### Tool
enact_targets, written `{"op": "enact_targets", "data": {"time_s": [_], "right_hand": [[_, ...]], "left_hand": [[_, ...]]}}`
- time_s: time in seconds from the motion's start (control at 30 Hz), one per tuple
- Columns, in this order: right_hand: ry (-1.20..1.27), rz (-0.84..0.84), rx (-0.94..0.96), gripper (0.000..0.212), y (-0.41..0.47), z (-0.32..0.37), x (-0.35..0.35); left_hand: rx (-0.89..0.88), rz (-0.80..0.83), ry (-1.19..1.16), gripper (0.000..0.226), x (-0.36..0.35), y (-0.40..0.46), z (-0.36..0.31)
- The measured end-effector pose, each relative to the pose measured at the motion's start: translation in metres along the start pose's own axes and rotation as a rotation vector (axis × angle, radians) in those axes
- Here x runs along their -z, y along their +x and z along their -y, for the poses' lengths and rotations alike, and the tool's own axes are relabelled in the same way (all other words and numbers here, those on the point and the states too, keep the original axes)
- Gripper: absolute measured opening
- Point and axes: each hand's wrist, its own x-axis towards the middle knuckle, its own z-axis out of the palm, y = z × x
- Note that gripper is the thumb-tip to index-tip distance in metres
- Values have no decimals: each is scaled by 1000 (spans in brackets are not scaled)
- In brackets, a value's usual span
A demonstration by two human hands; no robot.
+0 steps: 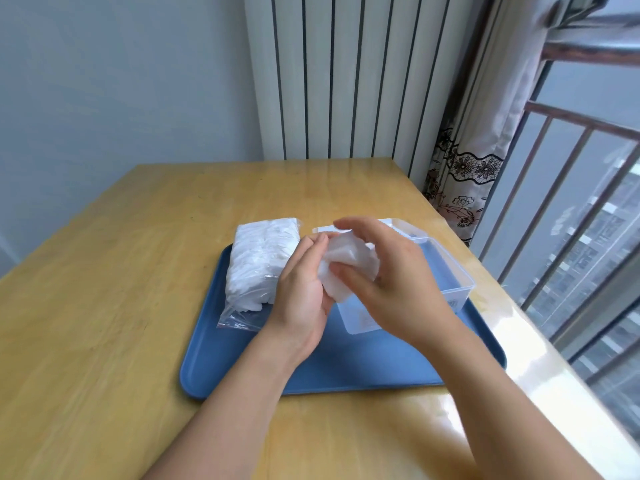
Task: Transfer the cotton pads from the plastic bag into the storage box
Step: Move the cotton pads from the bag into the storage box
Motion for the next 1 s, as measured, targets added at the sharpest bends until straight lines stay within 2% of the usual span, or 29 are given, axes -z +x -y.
{"op": "enact_targets", "data": {"time_s": [0.07,0.13,0.23,0.3,0.37,0.43,0.5,0.6,0.7,0.8,0.83,0.9,0.93,1.0], "right_hand": [[66,-15,-105,47,8,2,21],[62,-89,-256,51,20,-4,46],[-201,-65,-524,61,41,-35,75],[-394,22,-603,74,49,-55,77],[-544,98,-600,79,51,-67,69],[-680,135,-566,73,50,-72,59],[-787,127,-509,64,49,-75,52],[-831,78,-432,58,47,-81,45],[-792,113,-473,66,48,-84,45],[-639,124,-516,76,46,-79,52],[-619,70,-473,70,44,-74,55],[-612,-67,-329,42,42,-63,59],[-574,-66,-306,37,42,-58,60],[-519,109,-386,48,46,-49,59]], "left_hand": [[-58,36,90,33,0,-1,1],[-250,47,341,31,6,-2,3],[-617,105,952,37,17,-1,11],[-703,160,1241,42,21,0,16],[-705,206,1375,36,23,2,20],[-726,237,1408,28,26,4,21],[-717,253,1370,29,29,7,21],[-700,248,1347,30,30,9,20],[-677,246,1353,32,32,9,21],[-676,248,1350,32,34,9,21],[-678,250,1353,32,34,9,21],[-687,250,1365,32,33,8,21],[-690,249,1369,32,33,8,21],[-685,251,1367,32,32,8,21]]}}
